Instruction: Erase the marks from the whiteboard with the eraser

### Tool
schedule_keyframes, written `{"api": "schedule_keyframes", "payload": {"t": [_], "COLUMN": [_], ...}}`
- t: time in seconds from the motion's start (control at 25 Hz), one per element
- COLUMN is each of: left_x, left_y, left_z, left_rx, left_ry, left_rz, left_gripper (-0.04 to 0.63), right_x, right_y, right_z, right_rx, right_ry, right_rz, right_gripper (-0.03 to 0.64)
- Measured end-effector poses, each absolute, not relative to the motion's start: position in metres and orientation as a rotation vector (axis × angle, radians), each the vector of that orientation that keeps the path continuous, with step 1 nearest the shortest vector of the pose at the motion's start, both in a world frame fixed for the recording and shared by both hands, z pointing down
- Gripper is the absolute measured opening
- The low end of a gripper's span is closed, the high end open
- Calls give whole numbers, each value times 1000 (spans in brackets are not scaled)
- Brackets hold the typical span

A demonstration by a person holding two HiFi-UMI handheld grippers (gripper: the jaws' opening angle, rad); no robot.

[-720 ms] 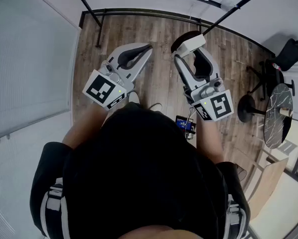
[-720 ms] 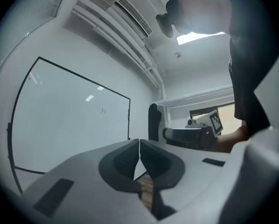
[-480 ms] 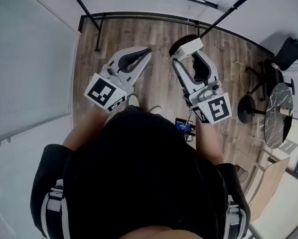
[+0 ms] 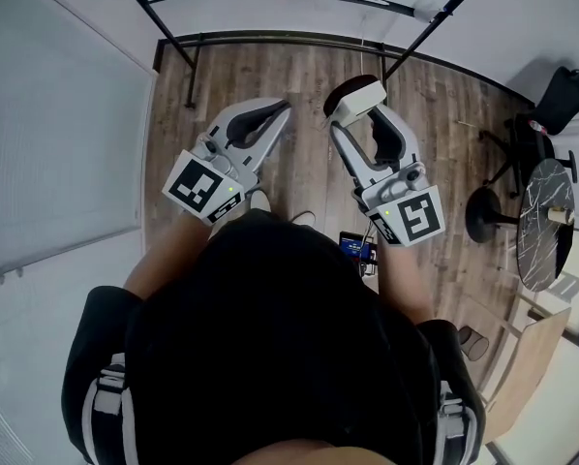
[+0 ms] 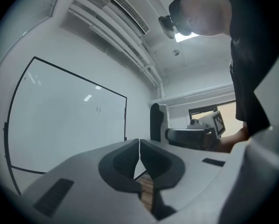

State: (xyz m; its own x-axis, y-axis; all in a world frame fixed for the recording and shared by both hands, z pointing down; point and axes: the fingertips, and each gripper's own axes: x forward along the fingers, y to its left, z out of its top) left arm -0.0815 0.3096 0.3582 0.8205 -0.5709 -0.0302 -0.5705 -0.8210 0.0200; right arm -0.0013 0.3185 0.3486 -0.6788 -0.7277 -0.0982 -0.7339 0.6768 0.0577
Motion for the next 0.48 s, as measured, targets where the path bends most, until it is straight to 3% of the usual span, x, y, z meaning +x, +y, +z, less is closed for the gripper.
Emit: {"api": "schedule_keyframes", "payload": {"t": [0.48], "left_x": [-55], "left_y": [302], "left_z": [359], "left_rx": [2956], "left_ry": [-1011], "left_rz": [-30], "left_gripper": [9], "right_x": [23], "right_y": [311], "right_z": [352], "right_rx": [-1177], "right_ry": [2813], "right_rz": [118], "right_gripper": [224]}}
